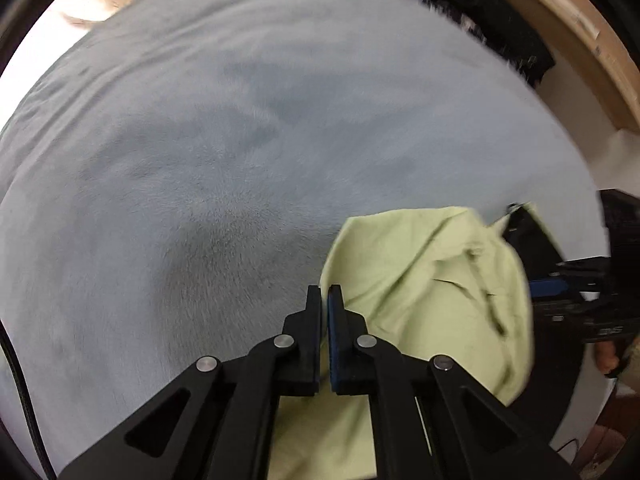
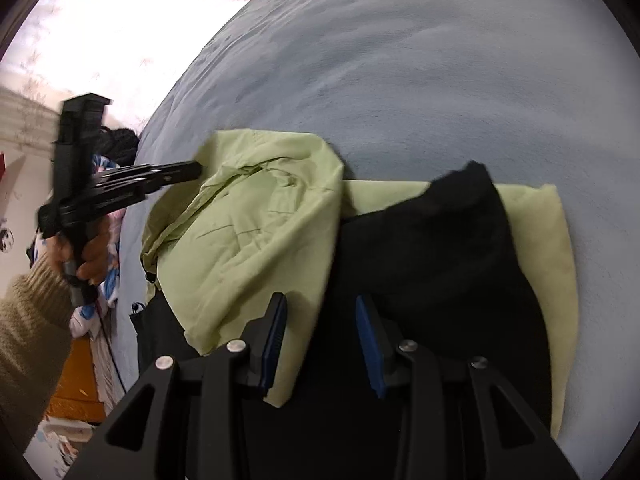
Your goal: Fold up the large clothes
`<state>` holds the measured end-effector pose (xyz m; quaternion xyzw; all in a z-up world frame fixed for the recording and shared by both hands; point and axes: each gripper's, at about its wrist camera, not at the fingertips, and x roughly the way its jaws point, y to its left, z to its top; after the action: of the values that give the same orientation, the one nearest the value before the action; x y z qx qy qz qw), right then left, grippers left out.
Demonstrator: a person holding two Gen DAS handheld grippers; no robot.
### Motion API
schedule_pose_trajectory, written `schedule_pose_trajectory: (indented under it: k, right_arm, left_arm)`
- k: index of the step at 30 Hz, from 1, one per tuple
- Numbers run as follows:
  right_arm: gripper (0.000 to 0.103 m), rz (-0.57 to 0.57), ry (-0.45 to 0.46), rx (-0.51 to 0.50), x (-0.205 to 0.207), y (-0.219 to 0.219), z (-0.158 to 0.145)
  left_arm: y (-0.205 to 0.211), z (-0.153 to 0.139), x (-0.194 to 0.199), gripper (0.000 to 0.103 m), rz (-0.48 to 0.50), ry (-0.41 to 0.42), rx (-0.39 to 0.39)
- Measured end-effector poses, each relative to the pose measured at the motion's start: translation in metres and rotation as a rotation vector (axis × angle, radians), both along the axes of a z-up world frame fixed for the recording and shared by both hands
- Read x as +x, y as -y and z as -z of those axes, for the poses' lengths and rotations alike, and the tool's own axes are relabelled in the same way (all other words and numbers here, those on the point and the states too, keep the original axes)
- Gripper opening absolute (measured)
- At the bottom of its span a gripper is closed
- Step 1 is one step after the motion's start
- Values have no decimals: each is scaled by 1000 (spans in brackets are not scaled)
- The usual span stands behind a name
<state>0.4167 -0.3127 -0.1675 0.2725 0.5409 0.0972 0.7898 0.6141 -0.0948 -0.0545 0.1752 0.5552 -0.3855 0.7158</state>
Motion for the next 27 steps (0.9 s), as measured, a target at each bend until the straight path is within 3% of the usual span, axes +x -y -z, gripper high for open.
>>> schedule_pose_trajectory:
  k: [2, 3, 4, 7, 13, 16, 18, 20, 23, 26, 27]
  right_arm:
    - [28, -16, 11, -23, 4, -5, -4]
    - [6, -35, 15, -26, 7, -10, -8]
    - [2, -40, 21, -34, 8, -11, -10]
    - [2, -48, 108, -138, 4, -23, -39]
    - [2, -149, 392, -328, -51, -68, -126]
    - [3, -214, 437, -423, -88, -91, -144]
    - [6, -251, 419, -452, -107, -99, -143]
    - [8, -279, 339, -460, -126, -105, -133]
    - [9, -266, 184, -379, -138, -103, -112]
    - [11, -219, 82, -296, -144, -98, -99]
    - [18, -205, 60, -276, -145, -97, -95]
  left_arm:
    - [-16, -16, -11, 1, -30, -4, -52]
    - [-22, -22, -17, 1, -35, -5, -70]
    - [-29, -32, -25, 1, -47, -1, -93]
    - [-40, -47, -44, 0, -71, -1, -141]
    - [-106, -86, -112, 1, -175, -37, -247]
    - [-151, -85, -152, 1, -257, -80, -263]
    - [-176, -71, -181, 2, -307, -122, -237]
    - [-196, -50, -212, 2, -364, -183, -198]
    - [-217, -15, -247, 3, -457, -289, -154]
    - [-225, 0, -263, 3, -554, -365, -220]
    - [-226, 2, -264, 3, -571, -371, -237]
